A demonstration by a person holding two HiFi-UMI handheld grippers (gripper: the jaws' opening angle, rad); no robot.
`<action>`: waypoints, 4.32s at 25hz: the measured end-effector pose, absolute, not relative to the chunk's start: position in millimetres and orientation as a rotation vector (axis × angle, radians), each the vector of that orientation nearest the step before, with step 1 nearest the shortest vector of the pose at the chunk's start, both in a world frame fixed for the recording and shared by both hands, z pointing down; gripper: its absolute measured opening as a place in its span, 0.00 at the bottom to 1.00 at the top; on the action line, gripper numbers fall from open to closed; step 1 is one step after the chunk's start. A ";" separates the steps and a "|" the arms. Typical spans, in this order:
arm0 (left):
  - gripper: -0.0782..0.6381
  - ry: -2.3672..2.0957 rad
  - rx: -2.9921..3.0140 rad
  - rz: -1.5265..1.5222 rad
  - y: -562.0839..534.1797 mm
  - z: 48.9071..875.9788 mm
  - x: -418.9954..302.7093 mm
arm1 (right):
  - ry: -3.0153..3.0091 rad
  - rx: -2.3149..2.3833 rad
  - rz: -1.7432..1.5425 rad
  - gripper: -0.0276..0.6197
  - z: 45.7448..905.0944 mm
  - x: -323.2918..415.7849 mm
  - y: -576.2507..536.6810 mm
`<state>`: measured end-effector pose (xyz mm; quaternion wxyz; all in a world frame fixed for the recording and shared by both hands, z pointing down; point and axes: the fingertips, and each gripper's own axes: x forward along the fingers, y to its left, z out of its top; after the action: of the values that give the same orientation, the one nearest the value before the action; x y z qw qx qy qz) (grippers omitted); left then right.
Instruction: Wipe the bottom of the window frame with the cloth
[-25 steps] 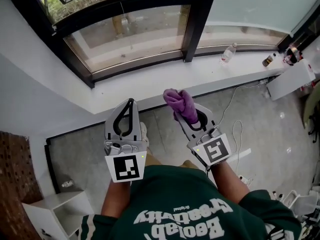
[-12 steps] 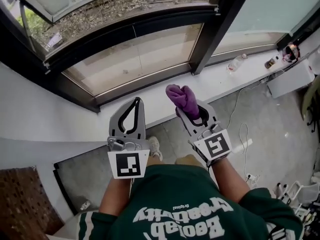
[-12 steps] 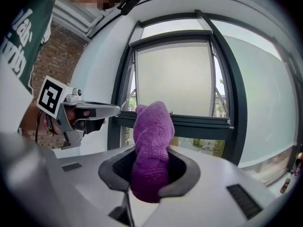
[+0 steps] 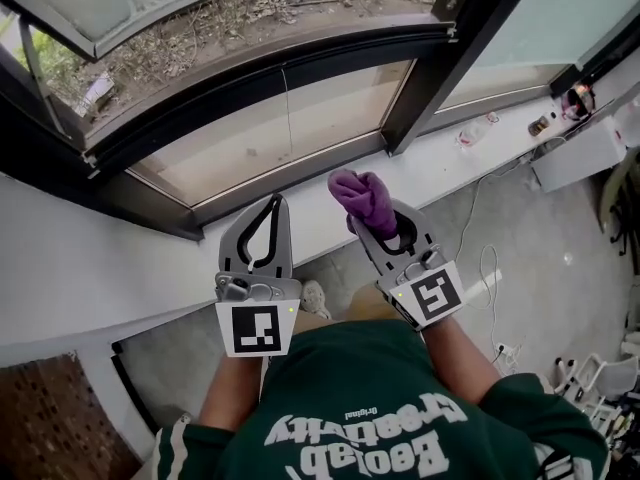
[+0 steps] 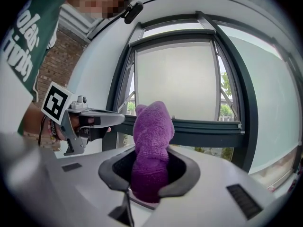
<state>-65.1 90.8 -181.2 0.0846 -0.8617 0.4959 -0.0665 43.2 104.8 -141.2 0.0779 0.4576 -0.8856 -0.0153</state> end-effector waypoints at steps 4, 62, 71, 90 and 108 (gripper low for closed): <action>0.12 1.439 -2.585 -0.201 83.9 -178.4 -58.2 | -2.661 1.382 -0.045 0.22 -139.4 41.7 97.0; 0.12 2.261 -2.562 -0.514 16.8 373.4 -361.0 | -2.492 0.751 0.796 0.23 440.3 -342.6 0.7; 0.12 2.375 -2.527 -0.495 18.2 402.0 -389.7 | -2.419 0.654 0.859 0.23 478.4 -374.5 3.9; 0.12 2.366 -2.540 -0.583 16.7 410.3 -389.0 | -2.316 0.620 0.798 0.22 509.2 -376.3 8.9; 0.12 2.284 -2.617 -0.646 -20.5 405.6 -312.3 | -2.276 0.717 0.843 0.22 510.8 -283.1 -26.3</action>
<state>-312.3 -20.5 405.6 -0.1943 -0.7266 0.6342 -0.1793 -283.1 -26.3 510.8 0.3007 0.2702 -0.8577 0.3177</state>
